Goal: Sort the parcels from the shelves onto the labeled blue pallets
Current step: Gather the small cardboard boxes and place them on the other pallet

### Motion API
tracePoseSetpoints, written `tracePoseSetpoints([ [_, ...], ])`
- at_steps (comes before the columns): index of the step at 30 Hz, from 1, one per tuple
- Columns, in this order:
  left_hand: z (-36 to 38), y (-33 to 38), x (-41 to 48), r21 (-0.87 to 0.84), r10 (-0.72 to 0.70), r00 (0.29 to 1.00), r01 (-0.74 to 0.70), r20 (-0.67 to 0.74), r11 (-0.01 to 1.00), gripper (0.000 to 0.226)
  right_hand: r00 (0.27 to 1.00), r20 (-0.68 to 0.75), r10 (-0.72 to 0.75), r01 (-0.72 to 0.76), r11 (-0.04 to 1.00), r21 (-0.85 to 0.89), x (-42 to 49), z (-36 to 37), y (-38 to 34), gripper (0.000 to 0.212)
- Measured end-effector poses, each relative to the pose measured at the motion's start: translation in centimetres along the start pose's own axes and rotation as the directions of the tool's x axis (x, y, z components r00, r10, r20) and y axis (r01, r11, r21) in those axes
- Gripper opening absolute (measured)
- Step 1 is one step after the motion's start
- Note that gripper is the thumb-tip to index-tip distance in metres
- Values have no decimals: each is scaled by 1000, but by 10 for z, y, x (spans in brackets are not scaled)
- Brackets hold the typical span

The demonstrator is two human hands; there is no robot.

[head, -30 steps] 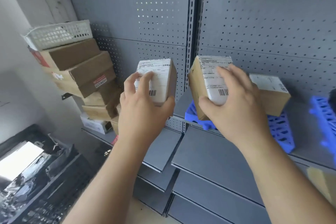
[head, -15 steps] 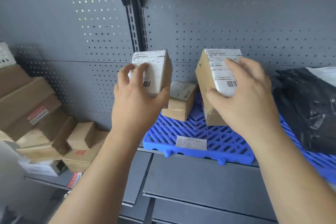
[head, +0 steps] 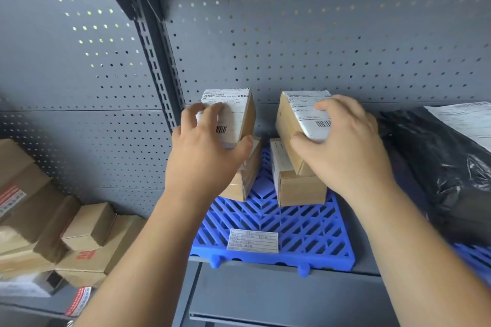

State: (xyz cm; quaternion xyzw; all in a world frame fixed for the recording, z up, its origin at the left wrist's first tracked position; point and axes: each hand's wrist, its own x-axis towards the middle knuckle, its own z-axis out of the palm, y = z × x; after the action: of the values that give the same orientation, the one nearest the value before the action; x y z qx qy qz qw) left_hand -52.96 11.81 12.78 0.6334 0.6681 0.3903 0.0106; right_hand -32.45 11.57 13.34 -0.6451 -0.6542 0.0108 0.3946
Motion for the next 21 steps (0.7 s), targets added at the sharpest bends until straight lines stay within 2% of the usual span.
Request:
tracePoseSetpoints([
  [12, 5, -9, 24, 106, 14, 992, -28, 128, 994, 84, 1000, -20, 13, -15, 996, -91, 7, 26, -20, 64],
  [16, 1, -10, 23, 56, -14, 988, 5, 153, 998, 87, 999, -24, 30, -32, 995, -92, 6, 33, -25, 62],
  [21, -5, -12, 29, -31, -7, 992, 11, 125, 999, 74, 997, -78, 22, -28, 997, -68, 5, 32, -30, 61],
])
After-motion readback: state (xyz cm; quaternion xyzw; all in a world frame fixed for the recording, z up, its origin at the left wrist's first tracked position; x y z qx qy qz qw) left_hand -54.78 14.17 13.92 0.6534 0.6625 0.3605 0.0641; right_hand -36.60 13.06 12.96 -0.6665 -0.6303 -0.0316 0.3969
